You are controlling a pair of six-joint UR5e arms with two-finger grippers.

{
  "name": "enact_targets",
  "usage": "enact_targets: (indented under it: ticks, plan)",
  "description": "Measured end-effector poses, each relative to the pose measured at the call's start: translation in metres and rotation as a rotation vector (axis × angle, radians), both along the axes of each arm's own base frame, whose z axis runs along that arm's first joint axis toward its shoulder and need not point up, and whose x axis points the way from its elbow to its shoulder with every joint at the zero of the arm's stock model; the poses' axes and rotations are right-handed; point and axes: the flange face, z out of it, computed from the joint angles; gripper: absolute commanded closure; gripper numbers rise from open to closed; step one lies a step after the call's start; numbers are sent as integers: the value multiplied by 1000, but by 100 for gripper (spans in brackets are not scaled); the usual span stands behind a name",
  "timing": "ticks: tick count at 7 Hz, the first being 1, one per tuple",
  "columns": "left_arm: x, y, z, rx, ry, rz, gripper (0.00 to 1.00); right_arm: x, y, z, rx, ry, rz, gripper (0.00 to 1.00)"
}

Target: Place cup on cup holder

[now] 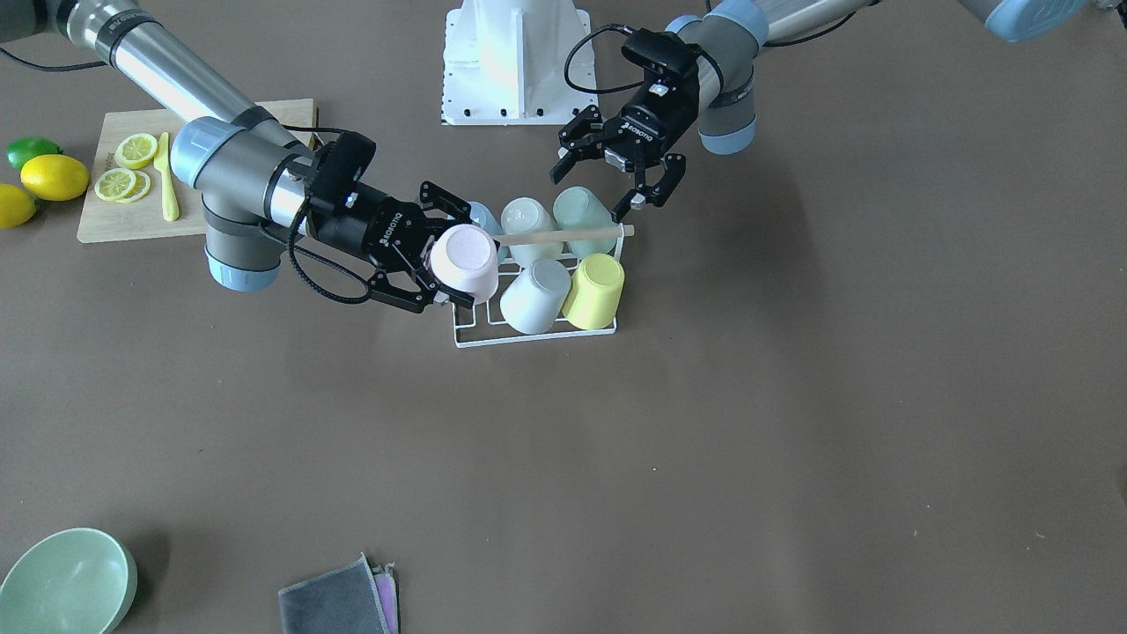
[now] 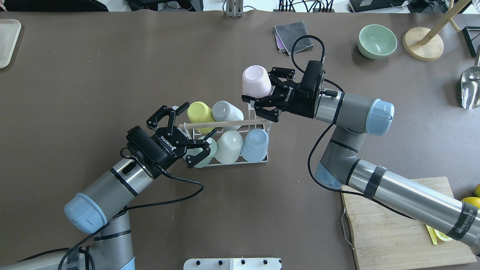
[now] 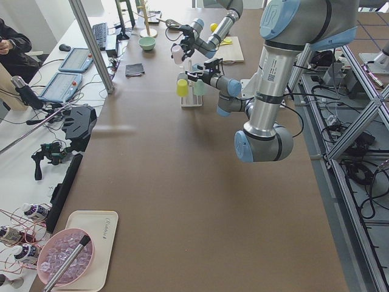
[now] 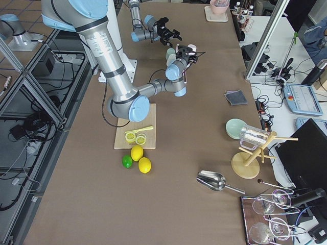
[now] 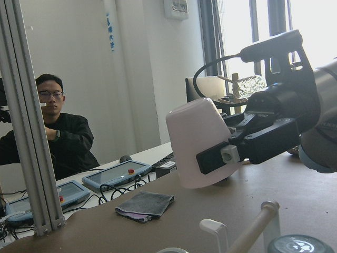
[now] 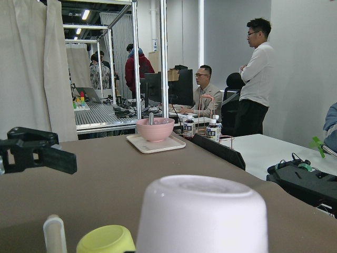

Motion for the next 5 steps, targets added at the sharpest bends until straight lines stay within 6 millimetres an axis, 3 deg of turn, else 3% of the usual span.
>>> enact_targets:
  ticks: [1,2,3,5]
  plan:
    - [-19,-15,-18,-14,-35,-35,2,-8,1,5,-1,2,-8,100]
    - [-36,-36,-23,-33,-77,-82,2,-12,2,8,-2,6,-13,100]
    - [-54,-61,-18,-54,-121,-137,2,-14,2,9,-4,9,-15,100]
    - [-83,-93,16,-109,-234,-214,2,-18,1,12,-7,20,-22,100]
